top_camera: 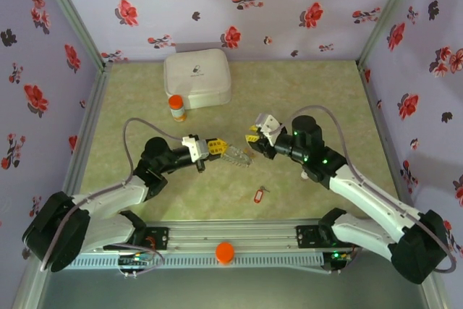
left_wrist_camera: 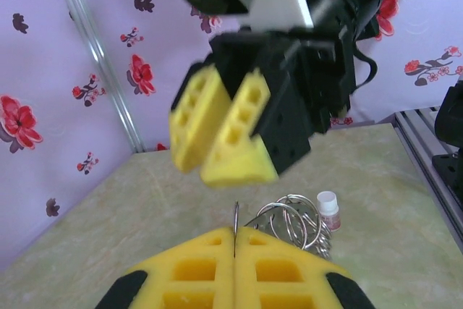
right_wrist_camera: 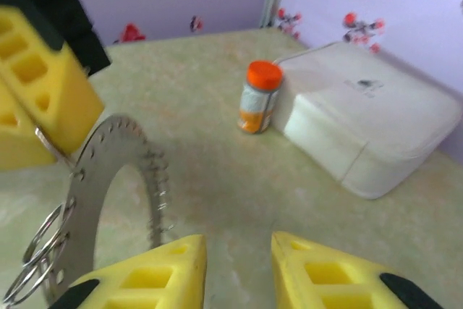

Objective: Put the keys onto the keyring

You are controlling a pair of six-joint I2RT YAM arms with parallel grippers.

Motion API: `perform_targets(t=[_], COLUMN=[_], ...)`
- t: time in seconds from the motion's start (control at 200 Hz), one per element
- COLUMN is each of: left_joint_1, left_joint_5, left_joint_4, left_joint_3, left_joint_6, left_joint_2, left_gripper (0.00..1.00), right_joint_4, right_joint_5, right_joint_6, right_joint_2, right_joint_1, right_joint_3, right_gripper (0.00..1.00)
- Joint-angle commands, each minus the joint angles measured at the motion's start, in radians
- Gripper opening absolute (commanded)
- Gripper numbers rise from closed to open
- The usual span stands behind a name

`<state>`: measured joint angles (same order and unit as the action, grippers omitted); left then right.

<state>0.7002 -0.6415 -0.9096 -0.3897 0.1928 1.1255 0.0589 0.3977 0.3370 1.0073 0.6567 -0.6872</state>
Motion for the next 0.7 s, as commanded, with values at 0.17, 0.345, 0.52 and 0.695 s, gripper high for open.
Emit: perform_targets(t=[0.17,0.345,0.52,0.695], left_joint_1=[-0.007,-0.009,-0.010,-0.010], left_joint_5=[-0.018,-0.018,-0.021,-0.021], left_joint_4=[-0.003,0.070,0.092,0.190], left_joint_3=[-0.004,-0.018,-0.019,-0.040], left_joint_6=[0.042,0.078,0.092,0.158], left_joint_2=[-0.034,-0.046,-0.048,-0.063], left_gripper=[0.00,0.00,0.00,0.00], right_joint_4=[0.025,0.088,0.137,0.149], right_joint_5=[0.107,0.122,0.089,0.113], right_joint_6=[0.065,0.061,0.066,0.053], right_joint_2=[0.061,0.076,0.075,0.082], right_joint_1=[0.109,0.124,0.124,0.124], right_joint_3=[-0.012,0.003,0.031,0.031], right_gripper=[0.33,0.32,0.26,0.23])
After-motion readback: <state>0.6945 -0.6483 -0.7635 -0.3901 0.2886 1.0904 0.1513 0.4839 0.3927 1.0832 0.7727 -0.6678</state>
